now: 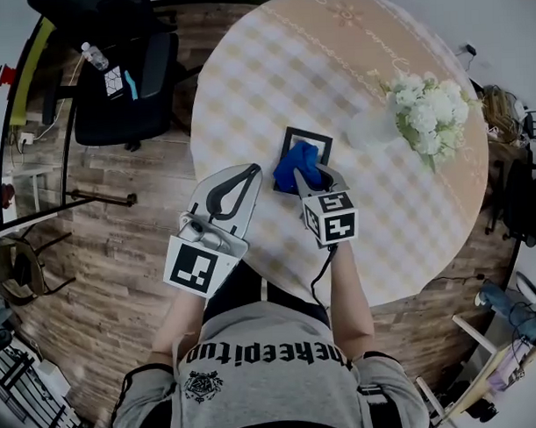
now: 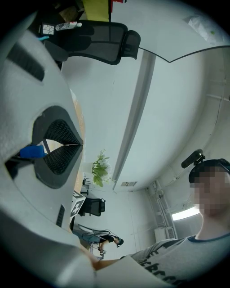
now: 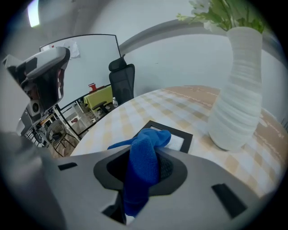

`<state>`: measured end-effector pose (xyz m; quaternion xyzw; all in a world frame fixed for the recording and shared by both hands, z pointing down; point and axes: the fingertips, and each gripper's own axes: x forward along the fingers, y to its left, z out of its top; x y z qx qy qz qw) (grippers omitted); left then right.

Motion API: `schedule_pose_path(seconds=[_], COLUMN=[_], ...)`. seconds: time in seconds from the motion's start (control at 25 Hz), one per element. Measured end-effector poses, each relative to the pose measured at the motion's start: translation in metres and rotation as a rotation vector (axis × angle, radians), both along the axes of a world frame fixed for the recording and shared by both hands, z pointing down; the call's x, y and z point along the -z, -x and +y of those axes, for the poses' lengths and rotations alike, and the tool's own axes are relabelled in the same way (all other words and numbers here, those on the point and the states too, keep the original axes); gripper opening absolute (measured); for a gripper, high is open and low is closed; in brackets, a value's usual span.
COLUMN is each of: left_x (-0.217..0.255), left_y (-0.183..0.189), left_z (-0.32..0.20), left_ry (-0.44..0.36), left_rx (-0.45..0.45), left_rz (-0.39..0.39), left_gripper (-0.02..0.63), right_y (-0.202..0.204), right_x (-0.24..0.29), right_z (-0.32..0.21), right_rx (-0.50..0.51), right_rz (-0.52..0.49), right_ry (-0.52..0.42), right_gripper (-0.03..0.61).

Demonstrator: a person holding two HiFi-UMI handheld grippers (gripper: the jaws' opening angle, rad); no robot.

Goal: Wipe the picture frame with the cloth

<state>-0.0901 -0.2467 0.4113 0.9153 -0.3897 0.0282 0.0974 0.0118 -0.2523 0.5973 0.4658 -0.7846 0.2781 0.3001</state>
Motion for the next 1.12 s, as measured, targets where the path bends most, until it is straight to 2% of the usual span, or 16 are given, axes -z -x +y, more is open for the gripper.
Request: schedule_pose_path(seconds=[0.28, 0.72, 1.12], left_x=[0.0, 0.005, 0.01], left_y=[0.015, 0.013, 0.001], left_z=[0.004, 0.011, 0.021], left_ry=[0.001, -0.009, -0.02], left_rx=[0.033, 0.024, 0.004], left_rz=[-0.005, 0.0, 0.0], left_gripper=[0.018, 0.018, 0.018], right_y=[0.035, 0.039, 0.021], right_x=[0.002, 0.004, 0.002], right_z=[-0.002, 0.03, 0.036], right_rx=[0.073, 0.112, 0.086], right_rz=[-0.011, -0.036, 0.019], right_ry=[-0.007, 0.038, 0.003], right_gripper=[0.091, 0.091, 0.091])
